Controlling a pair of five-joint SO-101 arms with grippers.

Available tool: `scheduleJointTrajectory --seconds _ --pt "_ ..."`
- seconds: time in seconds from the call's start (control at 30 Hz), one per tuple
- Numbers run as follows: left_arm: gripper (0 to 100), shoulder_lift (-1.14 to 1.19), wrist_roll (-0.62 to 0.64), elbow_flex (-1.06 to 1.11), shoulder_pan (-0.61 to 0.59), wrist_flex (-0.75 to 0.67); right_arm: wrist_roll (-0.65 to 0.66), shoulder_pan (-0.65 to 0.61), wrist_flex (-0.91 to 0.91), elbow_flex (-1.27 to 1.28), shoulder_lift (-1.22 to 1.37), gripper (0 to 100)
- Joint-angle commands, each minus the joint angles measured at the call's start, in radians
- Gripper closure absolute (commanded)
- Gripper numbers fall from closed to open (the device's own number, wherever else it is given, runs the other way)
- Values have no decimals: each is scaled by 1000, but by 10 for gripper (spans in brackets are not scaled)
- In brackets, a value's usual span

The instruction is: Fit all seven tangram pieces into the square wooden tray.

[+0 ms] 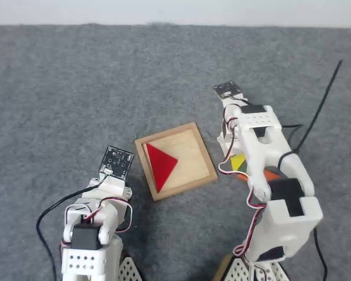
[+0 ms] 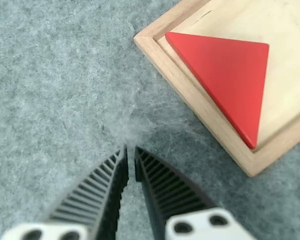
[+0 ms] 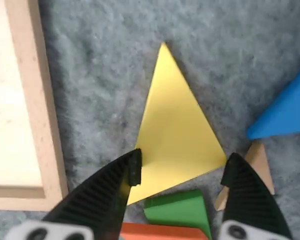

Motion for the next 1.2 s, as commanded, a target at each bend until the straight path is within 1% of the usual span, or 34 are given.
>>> scheduleJointTrajectory --seconds 0.0,0.3,0.4,0.6,0.87,1.03,1.17 --pt "978 -17 -8 -10 -6 3 20 -48 21 -17 13 715" --pt "978 -17 -8 -10 -5 3 17 -90 15 15 1 716" --pt "978 -17 -8 -10 -5 3 17 -93 8 44 -48 717" --pt "978 -17 -8 -10 -5 3 20 -93 -64 146 -140 718" --pt "978 -17 -8 -10 -5 3 51 -85 -79 149 -113 715" --pt "978 -17 -8 -10 -5 3 54 -85 -38 94 -61 712" --pt "978 -17 -8 -10 -5 3 49 -84 -27 89 -54 646"
